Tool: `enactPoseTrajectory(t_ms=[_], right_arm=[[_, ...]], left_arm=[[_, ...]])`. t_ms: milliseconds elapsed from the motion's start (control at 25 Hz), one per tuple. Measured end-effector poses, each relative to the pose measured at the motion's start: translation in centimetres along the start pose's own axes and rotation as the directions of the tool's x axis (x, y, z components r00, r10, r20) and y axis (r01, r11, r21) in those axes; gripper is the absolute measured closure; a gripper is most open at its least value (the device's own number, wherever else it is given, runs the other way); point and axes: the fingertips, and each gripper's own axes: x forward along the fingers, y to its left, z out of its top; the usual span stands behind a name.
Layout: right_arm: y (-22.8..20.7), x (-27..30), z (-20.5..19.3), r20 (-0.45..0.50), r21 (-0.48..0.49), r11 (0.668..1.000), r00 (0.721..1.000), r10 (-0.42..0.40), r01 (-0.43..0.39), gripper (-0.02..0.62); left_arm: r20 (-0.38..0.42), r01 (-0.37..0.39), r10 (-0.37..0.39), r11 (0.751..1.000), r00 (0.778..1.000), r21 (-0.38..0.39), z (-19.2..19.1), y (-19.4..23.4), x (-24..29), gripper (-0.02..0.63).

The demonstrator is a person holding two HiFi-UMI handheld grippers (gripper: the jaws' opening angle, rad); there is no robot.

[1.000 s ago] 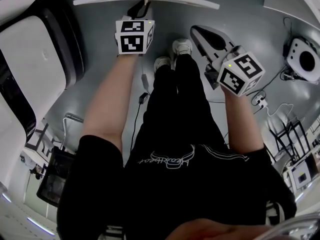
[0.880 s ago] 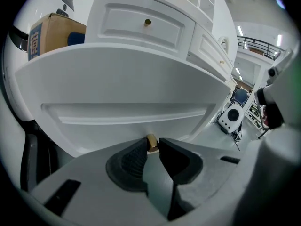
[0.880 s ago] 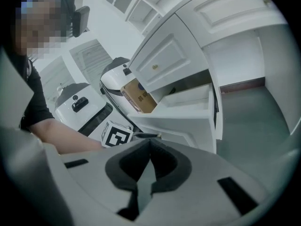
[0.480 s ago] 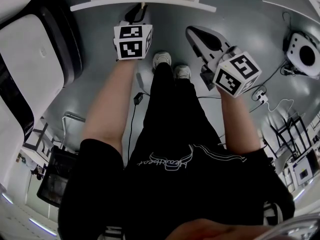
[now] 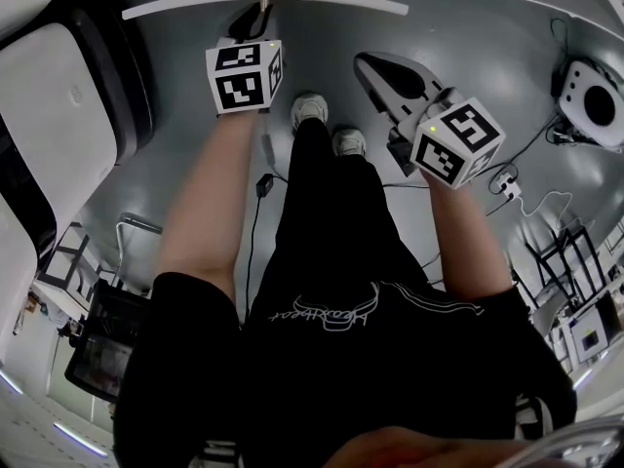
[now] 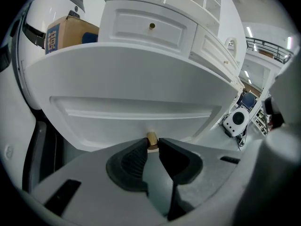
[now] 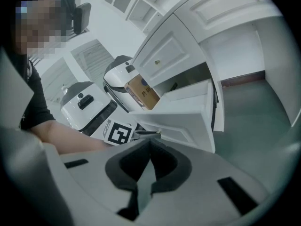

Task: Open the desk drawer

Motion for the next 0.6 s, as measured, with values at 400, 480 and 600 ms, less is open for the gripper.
enactPoseTrajectory(t_ms=[400, 480, 600], right_arm=[[2.1, -2.4, 1.4, 0.027, -0.036, 0.999, 0.999, 0.037, -0.036, 0.591], [2.9, -3.6, 2.0, 0.035, -0.052, 0.998, 0.998, 0.046, -0.044, 0.591], [4.4, -5.9, 3.3, 0.061, -0.072, 0.996, 0.996, 0.065, -0.061, 0.591]], left_arm=[[-0.017, -0.006, 0.006, 0.999, 1.0, -0.034, 0.5, -0.7, -1.9, 0.494], [-0.001, 0.016, -0.016, 0.998, 1.0, -0.055, 1.4, -1.9, -3.8, 0.472], [0.057, 0.063, -0.059, 0.995, 0.997, -0.076, 3.4, -4.7, -8.3, 0.445]])
